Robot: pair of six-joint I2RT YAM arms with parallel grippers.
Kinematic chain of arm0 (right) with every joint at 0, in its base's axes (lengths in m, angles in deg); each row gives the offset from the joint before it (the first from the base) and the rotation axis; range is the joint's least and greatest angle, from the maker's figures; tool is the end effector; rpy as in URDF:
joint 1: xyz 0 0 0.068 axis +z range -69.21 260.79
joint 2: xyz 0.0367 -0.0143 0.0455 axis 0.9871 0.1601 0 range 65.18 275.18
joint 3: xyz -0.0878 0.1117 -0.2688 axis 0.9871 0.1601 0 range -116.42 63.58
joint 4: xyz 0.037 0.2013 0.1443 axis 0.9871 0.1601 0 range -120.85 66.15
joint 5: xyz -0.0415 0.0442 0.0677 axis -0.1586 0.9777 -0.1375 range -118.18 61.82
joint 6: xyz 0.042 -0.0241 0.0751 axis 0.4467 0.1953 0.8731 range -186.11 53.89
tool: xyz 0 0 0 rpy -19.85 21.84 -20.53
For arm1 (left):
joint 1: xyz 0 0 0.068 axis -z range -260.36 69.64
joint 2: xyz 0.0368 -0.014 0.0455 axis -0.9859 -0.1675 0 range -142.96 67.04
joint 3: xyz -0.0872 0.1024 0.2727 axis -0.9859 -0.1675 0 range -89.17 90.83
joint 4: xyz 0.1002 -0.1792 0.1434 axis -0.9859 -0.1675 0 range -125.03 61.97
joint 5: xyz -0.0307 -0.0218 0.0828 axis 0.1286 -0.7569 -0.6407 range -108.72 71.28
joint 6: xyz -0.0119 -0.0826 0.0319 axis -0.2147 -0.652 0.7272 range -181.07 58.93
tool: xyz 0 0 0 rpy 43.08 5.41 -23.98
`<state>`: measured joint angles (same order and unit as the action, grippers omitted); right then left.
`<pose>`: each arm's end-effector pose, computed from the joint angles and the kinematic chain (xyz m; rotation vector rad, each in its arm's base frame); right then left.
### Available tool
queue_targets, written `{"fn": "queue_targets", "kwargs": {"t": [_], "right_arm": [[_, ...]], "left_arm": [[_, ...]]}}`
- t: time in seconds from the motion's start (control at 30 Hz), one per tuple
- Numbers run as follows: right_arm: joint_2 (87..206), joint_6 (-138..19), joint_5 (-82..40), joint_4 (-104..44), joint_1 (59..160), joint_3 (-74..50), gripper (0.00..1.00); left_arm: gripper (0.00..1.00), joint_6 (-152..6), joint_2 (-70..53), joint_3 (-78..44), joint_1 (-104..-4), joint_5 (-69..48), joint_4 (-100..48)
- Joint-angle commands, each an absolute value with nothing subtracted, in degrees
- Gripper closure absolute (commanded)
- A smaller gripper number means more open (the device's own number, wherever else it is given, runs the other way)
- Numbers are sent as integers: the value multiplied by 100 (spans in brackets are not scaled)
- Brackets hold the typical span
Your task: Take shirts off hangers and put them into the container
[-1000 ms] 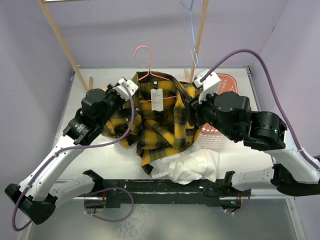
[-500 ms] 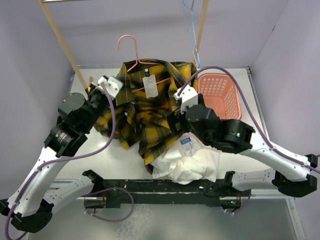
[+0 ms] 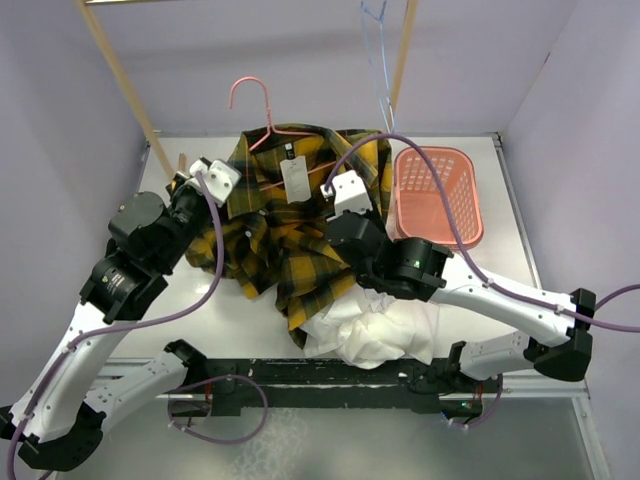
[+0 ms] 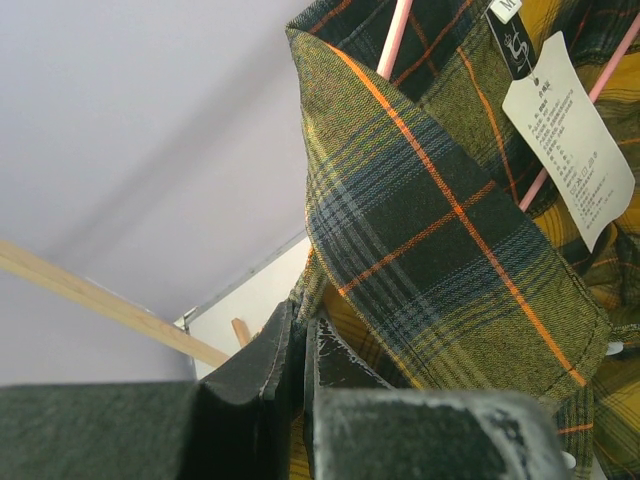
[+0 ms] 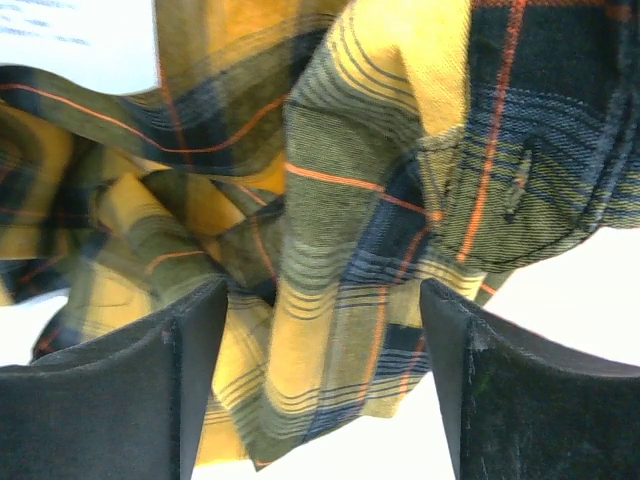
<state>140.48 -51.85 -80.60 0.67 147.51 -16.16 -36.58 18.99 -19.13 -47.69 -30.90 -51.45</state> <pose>0.1693 0.2339 0.4220 -0.3048 1.8272 0.0405 0.1501 -0.0764 0.4728 0.6142 1.4727 0.0587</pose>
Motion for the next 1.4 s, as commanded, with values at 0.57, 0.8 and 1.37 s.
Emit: {"fn": "queue_targets", "kwargs": {"t": [0.57,0.8,1.37], "right_arm": [[11699,-5806,-7871,1602,14744,-4296,100],[11944,-5728,-7566,1775,14747,-4250,100],[12016,-6350,-7426,73,14747,-4039,100]], "left_arm": [[100,-4196,3326,-1773,-4811,-2783,-6089],[100,-4066,3885,-1901,-4805,-1489,-6257],[100,-3927,3877,-2544,-4807,-1280,-6517]]}}
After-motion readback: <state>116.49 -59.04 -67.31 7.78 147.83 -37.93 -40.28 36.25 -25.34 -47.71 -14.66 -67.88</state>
